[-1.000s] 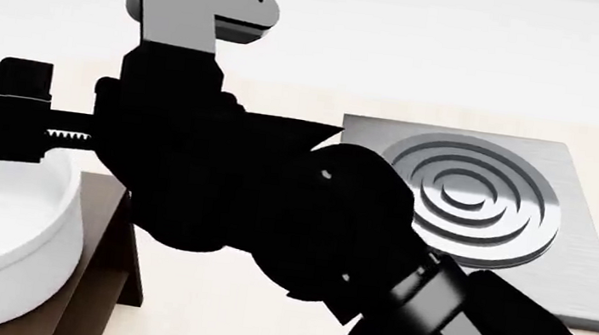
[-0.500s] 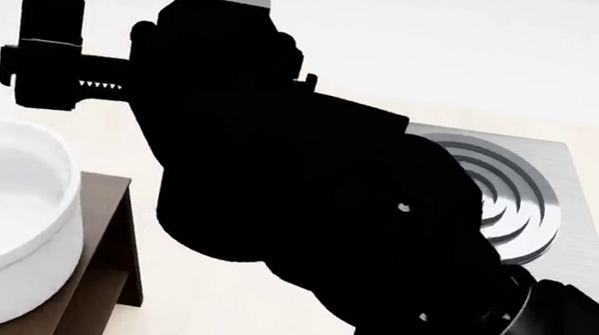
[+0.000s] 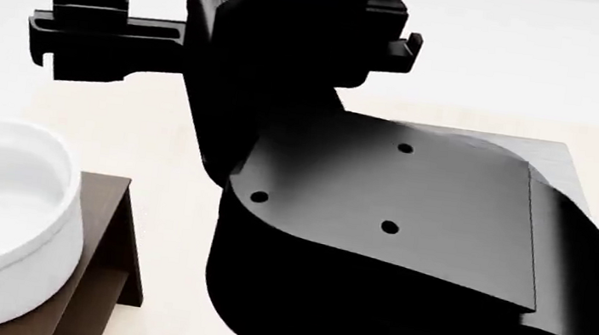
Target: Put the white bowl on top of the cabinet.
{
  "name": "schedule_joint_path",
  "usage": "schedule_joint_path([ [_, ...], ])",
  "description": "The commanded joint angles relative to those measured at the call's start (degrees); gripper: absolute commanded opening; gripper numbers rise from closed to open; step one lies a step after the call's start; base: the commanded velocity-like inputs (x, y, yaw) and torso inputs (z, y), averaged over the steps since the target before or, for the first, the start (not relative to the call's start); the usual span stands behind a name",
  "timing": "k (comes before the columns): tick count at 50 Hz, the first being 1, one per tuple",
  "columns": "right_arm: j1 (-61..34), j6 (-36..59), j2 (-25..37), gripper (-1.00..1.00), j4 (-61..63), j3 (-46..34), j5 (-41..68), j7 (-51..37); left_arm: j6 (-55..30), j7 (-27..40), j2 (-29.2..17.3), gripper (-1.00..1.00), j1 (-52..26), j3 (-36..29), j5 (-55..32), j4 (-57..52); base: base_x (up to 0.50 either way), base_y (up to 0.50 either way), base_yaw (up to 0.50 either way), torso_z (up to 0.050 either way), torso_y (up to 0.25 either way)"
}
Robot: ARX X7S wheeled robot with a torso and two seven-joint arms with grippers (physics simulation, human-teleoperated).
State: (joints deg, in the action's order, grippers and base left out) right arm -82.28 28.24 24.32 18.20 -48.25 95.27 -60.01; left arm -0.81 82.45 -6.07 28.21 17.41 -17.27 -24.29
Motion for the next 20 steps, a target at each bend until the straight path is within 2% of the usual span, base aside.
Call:
schedule_joint_path([
  [1,-0.9,-0.7,3.9,1.00,7.8,2.5,1.3,-4.0,0.0,0.0,0.0,1.00,-0.1,0.0,0.1,0.1,0.00,0.00,0.00,0.000,0.000],
  [20,-3.3,-2.1,7.4,1.00,15.5,6.3,4.0,-10.1,-0.2,-0.1,-0.1,1.00,-0.3,0.0,0.0,0.3,0.00,0.00,0.00,0.000,0.000],
])
